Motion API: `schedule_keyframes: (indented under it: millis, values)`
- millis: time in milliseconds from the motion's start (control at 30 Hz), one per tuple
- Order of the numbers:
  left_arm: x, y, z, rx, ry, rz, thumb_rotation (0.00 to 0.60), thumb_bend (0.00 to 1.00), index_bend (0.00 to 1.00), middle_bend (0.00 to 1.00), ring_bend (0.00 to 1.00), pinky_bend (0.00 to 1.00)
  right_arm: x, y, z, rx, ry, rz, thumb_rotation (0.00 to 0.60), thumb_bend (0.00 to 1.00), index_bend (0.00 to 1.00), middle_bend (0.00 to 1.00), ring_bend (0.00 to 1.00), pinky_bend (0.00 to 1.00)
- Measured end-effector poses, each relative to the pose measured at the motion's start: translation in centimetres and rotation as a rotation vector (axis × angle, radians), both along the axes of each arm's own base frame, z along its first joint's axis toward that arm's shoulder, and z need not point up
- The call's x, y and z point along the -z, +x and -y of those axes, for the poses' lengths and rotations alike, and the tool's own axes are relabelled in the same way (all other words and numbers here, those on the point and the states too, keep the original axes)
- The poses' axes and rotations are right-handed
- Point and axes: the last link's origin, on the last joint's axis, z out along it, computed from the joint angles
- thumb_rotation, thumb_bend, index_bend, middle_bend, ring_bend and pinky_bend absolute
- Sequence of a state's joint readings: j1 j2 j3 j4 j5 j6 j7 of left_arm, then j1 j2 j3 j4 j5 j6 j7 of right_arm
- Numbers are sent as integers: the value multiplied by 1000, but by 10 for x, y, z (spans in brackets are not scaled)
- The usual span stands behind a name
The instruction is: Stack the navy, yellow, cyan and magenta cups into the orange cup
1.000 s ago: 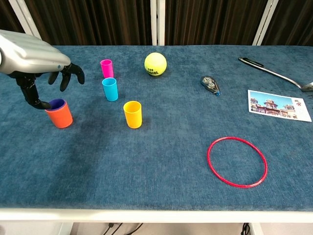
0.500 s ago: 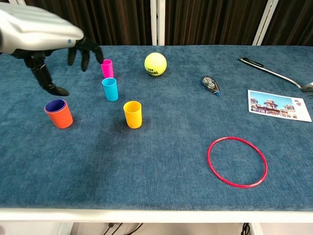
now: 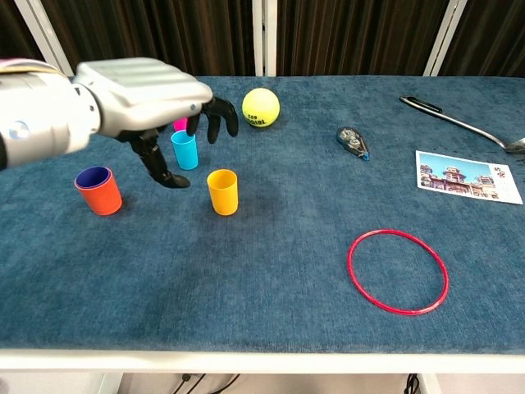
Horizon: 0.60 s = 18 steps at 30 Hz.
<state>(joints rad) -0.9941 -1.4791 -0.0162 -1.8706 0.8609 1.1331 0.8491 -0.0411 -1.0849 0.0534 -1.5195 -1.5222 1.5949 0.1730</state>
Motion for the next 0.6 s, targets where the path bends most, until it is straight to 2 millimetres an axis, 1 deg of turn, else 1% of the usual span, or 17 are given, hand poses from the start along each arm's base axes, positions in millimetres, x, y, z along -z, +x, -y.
schedule_keyframes:
  millis: [133,333,467,600]
  values:
    - [11,4,-2,-9,-25,-6,600,204,243,293,329,211,0,-4,0,11,-1,4,600,344,0,0,0,0]
    - [24,7,-10,-1,-21,-21,600,204,243,293,329,211,-2,-6,-1,20,-1,8,600,343,0,0,0,0]
    - [31,8,-12,8,-24,-25,600,205,270,294,330,211,-4,-8,-2,24,-6,11,600,344,0,0,0,0]
    - [39,6,-13,3,-34,-32,600,206,292,301,330,211,-6,-9,-2,28,-8,16,600,344,0,0,0,0]
